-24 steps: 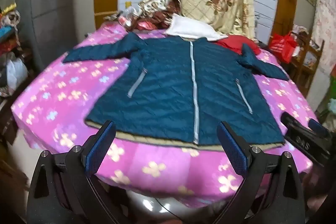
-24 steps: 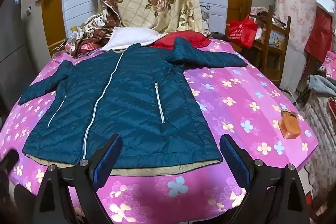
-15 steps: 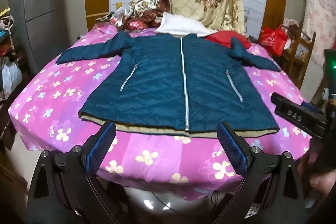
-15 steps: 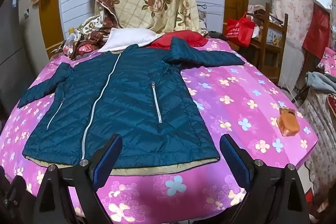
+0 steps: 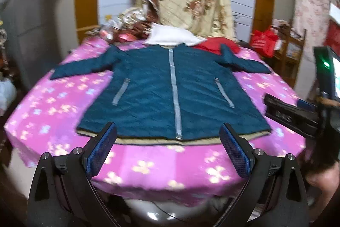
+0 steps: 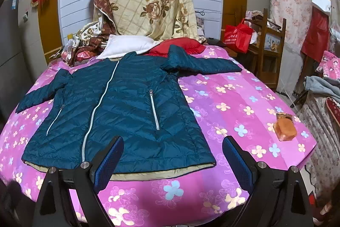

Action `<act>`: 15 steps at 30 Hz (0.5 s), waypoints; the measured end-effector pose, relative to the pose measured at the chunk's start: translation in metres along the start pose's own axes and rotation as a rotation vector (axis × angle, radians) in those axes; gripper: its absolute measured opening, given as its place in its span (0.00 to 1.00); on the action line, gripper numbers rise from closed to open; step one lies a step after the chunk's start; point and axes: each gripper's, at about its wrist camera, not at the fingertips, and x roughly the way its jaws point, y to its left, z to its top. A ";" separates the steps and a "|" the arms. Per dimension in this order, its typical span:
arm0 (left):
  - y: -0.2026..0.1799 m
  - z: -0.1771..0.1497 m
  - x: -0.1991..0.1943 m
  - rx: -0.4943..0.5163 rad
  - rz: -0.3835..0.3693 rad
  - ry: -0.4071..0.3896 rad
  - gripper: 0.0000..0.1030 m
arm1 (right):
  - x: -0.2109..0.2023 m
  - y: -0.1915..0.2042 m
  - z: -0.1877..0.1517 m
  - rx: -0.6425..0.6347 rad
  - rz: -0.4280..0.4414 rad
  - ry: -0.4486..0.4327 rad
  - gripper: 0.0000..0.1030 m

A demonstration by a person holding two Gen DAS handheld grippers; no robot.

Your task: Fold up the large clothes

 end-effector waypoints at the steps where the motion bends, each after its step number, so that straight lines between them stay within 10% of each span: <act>1: 0.002 0.001 0.000 -0.002 0.013 -0.001 0.94 | 0.000 0.000 0.000 -0.001 0.003 0.003 0.90; 15: 0.031 0.002 0.019 -0.078 0.106 0.059 0.94 | 0.005 0.023 -0.014 -0.059 0.057 0.053 0.90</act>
